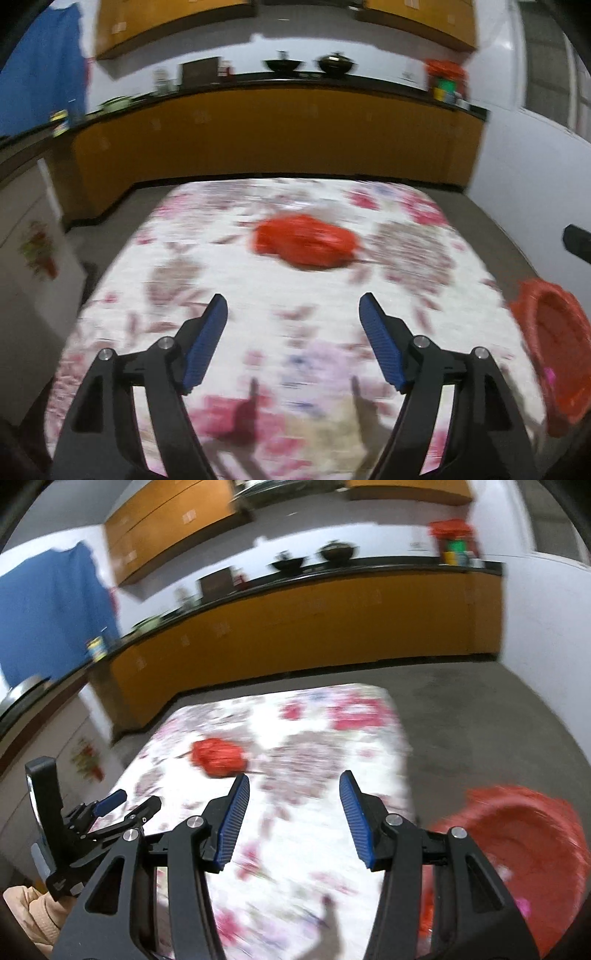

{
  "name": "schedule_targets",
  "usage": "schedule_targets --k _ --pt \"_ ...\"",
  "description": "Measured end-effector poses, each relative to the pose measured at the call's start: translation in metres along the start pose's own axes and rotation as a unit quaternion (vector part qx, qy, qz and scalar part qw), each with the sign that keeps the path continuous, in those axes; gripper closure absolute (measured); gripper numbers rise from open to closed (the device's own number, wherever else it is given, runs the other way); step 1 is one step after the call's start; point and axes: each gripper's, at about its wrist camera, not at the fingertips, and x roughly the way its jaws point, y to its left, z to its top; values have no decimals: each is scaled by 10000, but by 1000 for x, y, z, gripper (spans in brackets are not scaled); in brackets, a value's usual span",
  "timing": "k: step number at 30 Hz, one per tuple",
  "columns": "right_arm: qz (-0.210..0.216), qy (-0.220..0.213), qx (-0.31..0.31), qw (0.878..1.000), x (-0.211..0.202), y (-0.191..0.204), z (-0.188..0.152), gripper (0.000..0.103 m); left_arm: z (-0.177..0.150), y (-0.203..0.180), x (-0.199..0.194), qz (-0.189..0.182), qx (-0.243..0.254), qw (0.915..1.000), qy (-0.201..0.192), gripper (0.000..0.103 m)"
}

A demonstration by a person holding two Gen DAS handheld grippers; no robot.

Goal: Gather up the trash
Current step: 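Grasp the red bag with the right tool while the left tool grasps the clear bag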

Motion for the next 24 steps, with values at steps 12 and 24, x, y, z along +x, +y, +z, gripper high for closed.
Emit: schedule_targets --k 12,24 --pt "255 676 -1035 9920 152 108 8 30 2 108 5 620 -699 9955 -169 27" --pt "-182 1172 -1508 9814 222 126 3 30 -2 142 17 565 -1004 9933 -81 26"
